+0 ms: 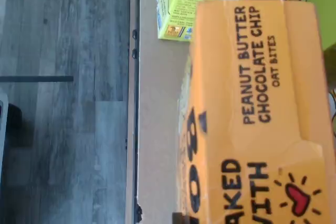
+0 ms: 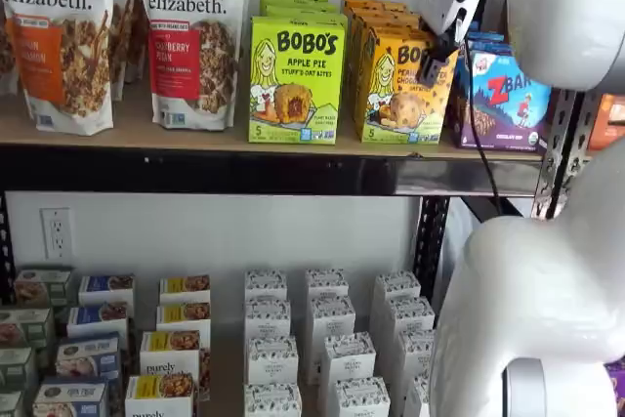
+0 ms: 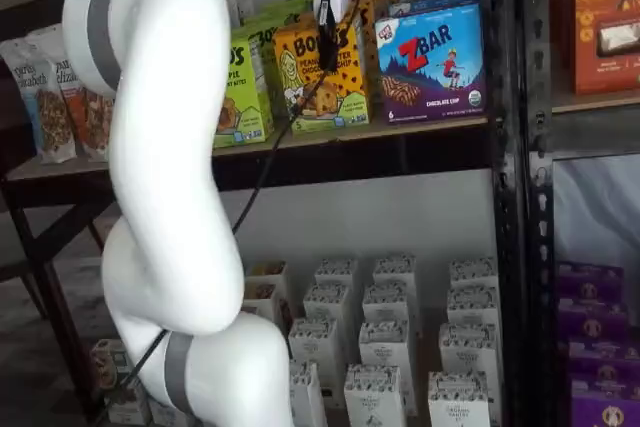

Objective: Pick up the orange box on the top shelf, the fifth box from the left

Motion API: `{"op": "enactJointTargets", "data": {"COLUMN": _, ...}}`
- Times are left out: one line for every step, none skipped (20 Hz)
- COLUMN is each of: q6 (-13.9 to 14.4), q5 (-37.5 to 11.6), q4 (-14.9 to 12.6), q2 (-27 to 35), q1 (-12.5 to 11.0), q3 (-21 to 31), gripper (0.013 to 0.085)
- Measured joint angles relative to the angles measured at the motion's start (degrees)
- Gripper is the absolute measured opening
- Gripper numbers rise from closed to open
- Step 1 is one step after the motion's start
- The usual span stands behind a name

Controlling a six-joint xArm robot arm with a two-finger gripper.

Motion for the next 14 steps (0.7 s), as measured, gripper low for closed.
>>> {"op": "enactJointTargets", "data": {"q6": 0.03, "q5": 0.04, "q4": -0.16, "q2": 0.01, "q1": 0.06, "q3": -0.04, "gripper": 0.049}}
{"op": "enactJointTargets", "data": {"q6": 0.06, "q5": 0.1, "q4": -0.27, "q2": 0.04, "q1": 0.1, "q3": -0.09, "gripper": 0.049}}
{"op": "enactJointTargets", "data": {"q6": 0.09, "q5": 0.17, "q4": -0.34, "q2": 0.08, "q1": 0.13, "q3": -0.14, "gripper": 0.049}}
{"op": "enactJointTargets", "data": {"q6": 0.11, "q5": 0.2, "q4": -0.38, "q2": 0.1, "q1": 0.16, "q3": -0.17, "gripper": 0.049}}
{"op": "enactJointTargets", "data": {"q6": 0.12, "q5": 0.2, "q4": -0.39, "q2": 0.11, "q1": 0.18, "q3": -0.17, "gripper": 0.049}}
{"op": "enactJointTargets", "data": {"q6": 0.14, "q5": 0.17, "q4": -0.39, "q2": 0.11, "q1": 0.19, "q3": -0.16, "gripper": 0.049}}
{"op": "enactJointTargets", "data": {"q6": 0.16, "q5": 0.12, "q4": -0.4, "q2": 0.11, "q1": 0.22, "q3": -0.13, "gripper": 0.049}}
{"op": "enactJointTargets", "data": {"q6": 0.18, "q5": 0.09, "q4": -0.4, "q2": 0.1, "q1": 0.25, "q3": -0.1, "gripper": 0.049}}
{"op": "enactJointTargets", "data": {"q6": 0.2, "q5": 0.07, "q4": -0.42, "q2": 0.1, "q1": 0.27, "q3": -0.1, "gripper": 0.049}}
{"op": "enactJointTargets", "data": {"q6": 0.25, "q5": 0.23, "q4": -0.54, "q2": 0.18, "q1": 0.32, "q3": -0.22, "gripper": 0.049}}
{"op": "enactJointTargets", "data": {"q6": 0.31, "q5": 0.49, "q4": -0.72, "q2": 0.31, "q1": 0.4, "q3": -0.43, "gripper": 0.049}}
{"op": "enactJointTargets", "data": {"q6": 0.36, "q5": 0.65, "q4": -0.83, "q2": 0.39, "q1": 0.46, "q3": -0.54, "gripper": 0.049}}
{"op": "enactJointTargets", "data": {"q6": 0.4, "q5": 0.73, "q4": -0.87, "q2": 0.42, "q1": 0.49, "q3": -0.58, "gripper": 0.049}}
{"op": "enactJointTargets", "data": {"q6": 0.43, "q5": 0.8, "q4": -0.87, "q2": 0.46, "q1": 0.51, "q3": -0.63, "gripper": 0.049}}
